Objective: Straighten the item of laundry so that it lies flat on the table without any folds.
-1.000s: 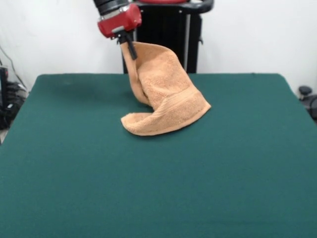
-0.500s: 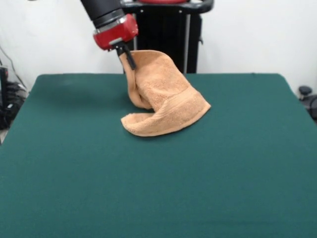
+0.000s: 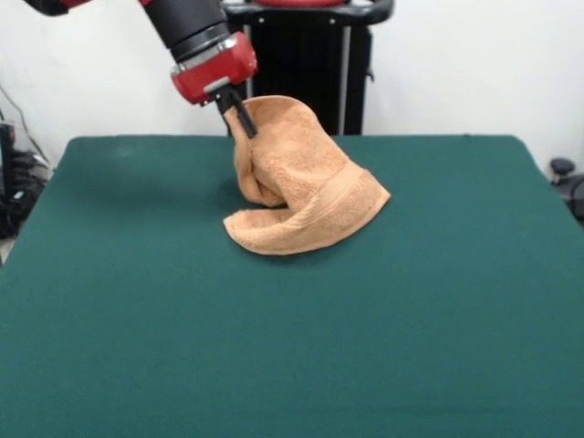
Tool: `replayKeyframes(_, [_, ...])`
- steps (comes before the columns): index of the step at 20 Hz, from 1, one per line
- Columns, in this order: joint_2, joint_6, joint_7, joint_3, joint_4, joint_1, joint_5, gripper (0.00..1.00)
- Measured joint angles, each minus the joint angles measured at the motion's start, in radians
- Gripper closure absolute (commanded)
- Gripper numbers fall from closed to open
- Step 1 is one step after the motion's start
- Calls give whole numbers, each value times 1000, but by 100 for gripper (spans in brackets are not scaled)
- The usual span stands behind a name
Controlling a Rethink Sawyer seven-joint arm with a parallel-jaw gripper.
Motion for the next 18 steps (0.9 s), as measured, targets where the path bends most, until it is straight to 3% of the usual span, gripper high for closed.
replayKeyframes(11, [44,65,-117,22,-64,0,33,100])
replayKeyframes(15, [-68,65,-120,58,-56,9,15,100])
replayKeyframes(18, [-212,65,-120,74,-47,25,13,100])
